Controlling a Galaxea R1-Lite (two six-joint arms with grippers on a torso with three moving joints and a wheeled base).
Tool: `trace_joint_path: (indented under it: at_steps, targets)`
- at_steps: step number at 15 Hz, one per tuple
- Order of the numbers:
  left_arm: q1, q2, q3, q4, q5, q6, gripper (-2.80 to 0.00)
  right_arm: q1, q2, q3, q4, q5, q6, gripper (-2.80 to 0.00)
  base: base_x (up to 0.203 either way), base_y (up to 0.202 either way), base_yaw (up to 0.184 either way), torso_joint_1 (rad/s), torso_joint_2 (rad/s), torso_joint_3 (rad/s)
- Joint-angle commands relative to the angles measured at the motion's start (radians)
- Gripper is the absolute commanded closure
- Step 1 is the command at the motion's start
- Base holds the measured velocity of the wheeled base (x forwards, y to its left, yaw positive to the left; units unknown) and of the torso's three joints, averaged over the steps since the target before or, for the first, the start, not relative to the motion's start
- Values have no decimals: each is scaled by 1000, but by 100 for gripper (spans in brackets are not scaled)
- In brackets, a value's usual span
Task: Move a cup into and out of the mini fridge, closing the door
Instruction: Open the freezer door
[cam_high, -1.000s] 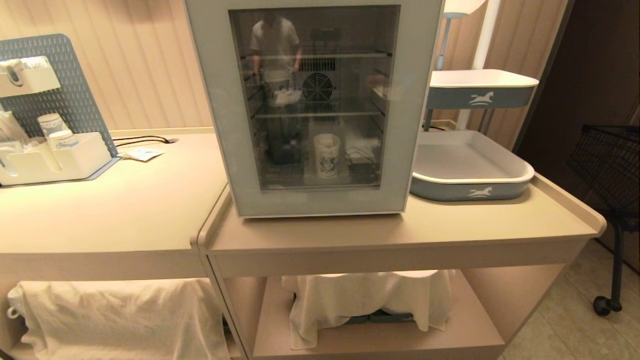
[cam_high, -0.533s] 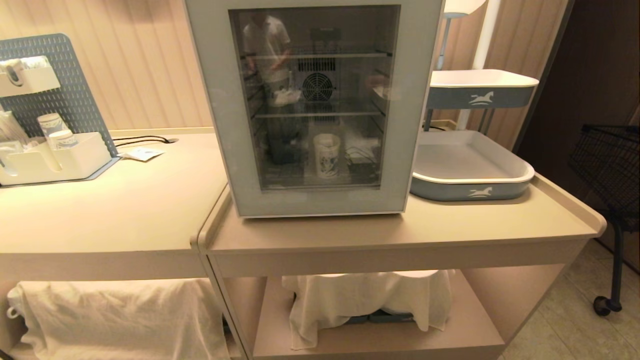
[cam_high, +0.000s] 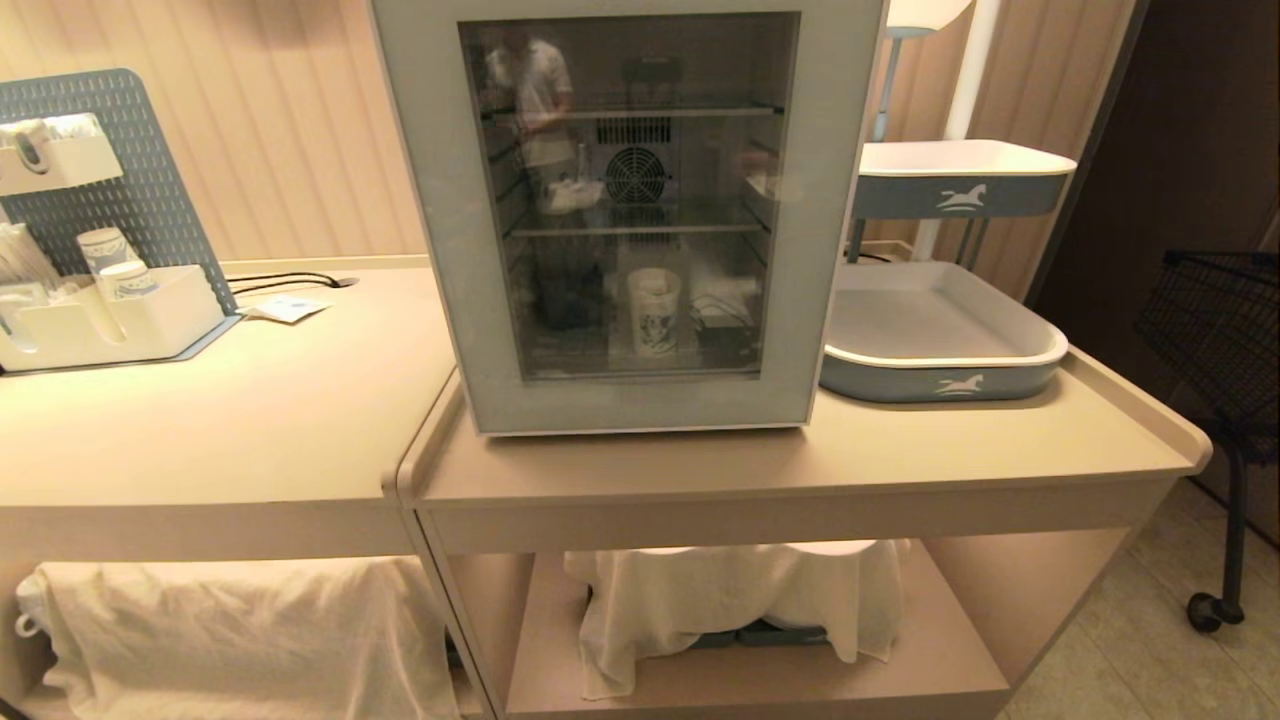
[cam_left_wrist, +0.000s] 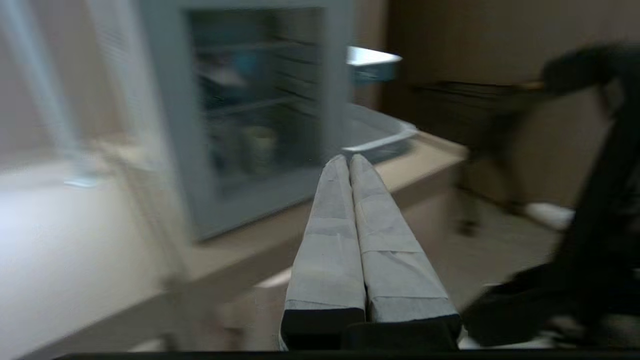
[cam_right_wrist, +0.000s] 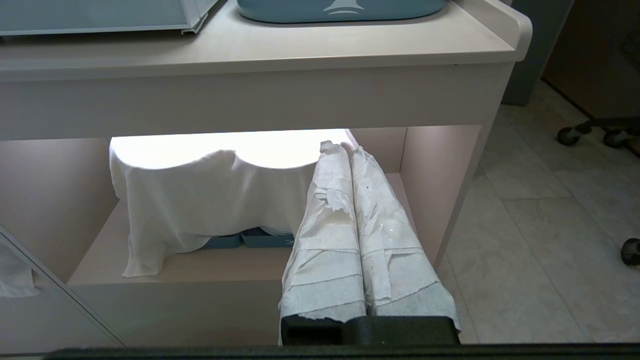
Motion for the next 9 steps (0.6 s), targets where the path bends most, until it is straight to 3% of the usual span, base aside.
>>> trace_joint_path:
  at_steps: [1, 3, 5, 7, 9]
  targets:
    - [-68, 323, -153, 7, -178, -244, 0, 0, 0, 0, 0, 0, -1, 0, 0, 0, 0, 0, 0, 0]
    - [-95, 452, -185, -105, -304, -431, 0, 0, 0, 0, 0, 0, -1, 0, 0, 0, 0, 0, 0, 0]
    - [-102, 581, -202, -210, -333, -520, 0, 0, 0, 0, 0, 0, -1, 0, 0, 0, 0, 0, 0, 0]
    - [-77, 718, -199, -305, -314, -531, 0, 0, 0, 0, 0, 0, -1, 0, 0, 0, 0, 0, 0, 0]
    - [-7, 862, -209, -349, -261, -460, 0, 0, 0, 0, 0, 0, -1, 0, 0, 0, 0, 0, 0, 0]
